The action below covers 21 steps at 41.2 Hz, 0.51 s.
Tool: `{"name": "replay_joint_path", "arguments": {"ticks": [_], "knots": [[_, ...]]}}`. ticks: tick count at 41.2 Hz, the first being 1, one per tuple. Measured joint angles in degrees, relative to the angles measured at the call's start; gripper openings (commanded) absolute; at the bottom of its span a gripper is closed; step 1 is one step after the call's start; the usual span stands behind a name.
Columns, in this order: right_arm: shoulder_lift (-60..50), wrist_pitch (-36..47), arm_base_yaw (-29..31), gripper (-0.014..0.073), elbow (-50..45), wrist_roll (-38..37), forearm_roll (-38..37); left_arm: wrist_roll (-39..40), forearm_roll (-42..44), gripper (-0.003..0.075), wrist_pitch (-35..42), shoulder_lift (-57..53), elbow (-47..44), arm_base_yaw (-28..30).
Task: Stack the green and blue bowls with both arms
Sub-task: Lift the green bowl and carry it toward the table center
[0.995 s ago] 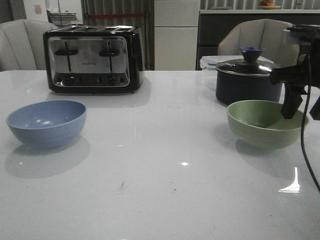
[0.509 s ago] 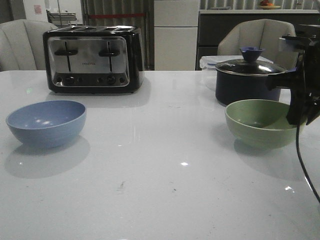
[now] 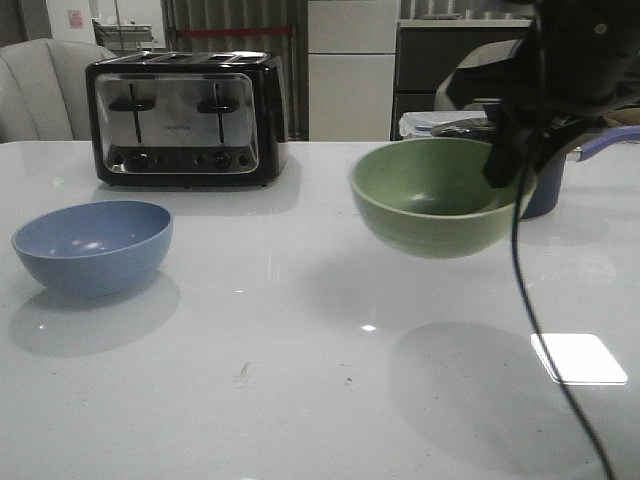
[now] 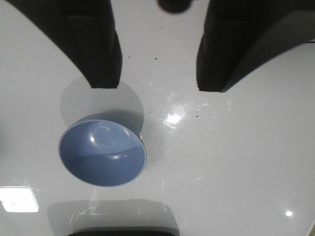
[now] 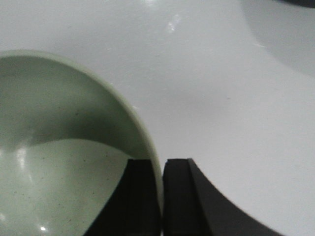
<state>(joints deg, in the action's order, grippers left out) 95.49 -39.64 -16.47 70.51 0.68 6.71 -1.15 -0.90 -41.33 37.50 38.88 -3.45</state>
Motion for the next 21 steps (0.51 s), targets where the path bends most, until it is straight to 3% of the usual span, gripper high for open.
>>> {"name": "replay_joint_path", "arguments": {"ticks": [15,21], "knots": [[7.74,2.96,-10.23,0.0096,0.0,0.12,2.46,0.0,0.0,0.04,0.0,0.0,0.0,0.0],[10.63,4.12,-10.81,0.0177,0.0,0.15,2.7,0.0,0.0,0.04,0.0,0.0,0.0,0.0]]}}
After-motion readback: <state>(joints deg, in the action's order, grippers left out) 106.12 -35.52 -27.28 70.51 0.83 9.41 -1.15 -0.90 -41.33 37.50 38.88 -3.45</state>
